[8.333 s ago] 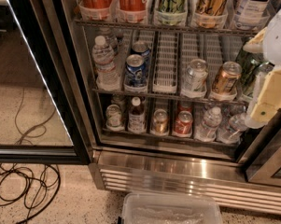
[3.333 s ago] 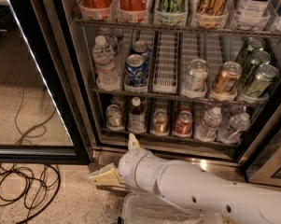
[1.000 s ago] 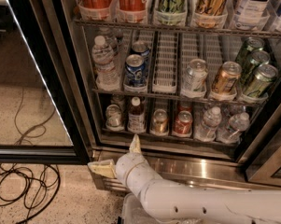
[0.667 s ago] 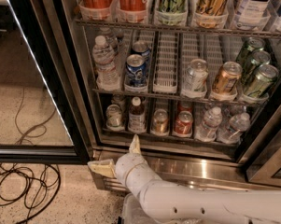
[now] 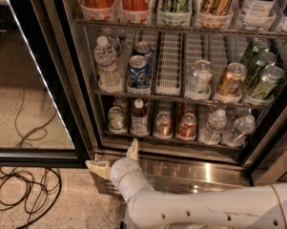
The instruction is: Pick 7up can from bottom shelf of fridge
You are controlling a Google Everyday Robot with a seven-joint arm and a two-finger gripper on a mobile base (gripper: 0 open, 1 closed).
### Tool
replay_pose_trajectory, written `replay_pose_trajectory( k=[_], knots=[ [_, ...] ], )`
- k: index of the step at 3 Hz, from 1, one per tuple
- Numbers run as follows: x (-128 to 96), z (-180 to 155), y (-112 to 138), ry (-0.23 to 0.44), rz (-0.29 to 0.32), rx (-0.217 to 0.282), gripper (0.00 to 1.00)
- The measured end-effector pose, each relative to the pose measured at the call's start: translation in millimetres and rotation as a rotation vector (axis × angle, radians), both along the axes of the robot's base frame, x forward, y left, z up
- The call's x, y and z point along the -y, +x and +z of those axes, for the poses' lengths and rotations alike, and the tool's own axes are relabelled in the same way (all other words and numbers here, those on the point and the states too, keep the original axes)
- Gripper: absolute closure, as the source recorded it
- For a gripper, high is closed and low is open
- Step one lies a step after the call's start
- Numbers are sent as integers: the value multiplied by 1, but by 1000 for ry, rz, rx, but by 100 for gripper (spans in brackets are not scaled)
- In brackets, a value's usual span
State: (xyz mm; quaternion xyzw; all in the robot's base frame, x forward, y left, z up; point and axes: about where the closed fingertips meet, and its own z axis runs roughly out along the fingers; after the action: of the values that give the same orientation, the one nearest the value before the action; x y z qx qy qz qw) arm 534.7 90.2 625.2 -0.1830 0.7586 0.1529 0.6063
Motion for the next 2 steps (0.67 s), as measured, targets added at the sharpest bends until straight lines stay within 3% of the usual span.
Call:
replay_pose_trajectory(
  k=[1, 2],
  knots=[
    [-1, -8, 12, 18, -72, 32, 5],
    [4, -7, 14, 19, -93, 37, 0]
  ],
)
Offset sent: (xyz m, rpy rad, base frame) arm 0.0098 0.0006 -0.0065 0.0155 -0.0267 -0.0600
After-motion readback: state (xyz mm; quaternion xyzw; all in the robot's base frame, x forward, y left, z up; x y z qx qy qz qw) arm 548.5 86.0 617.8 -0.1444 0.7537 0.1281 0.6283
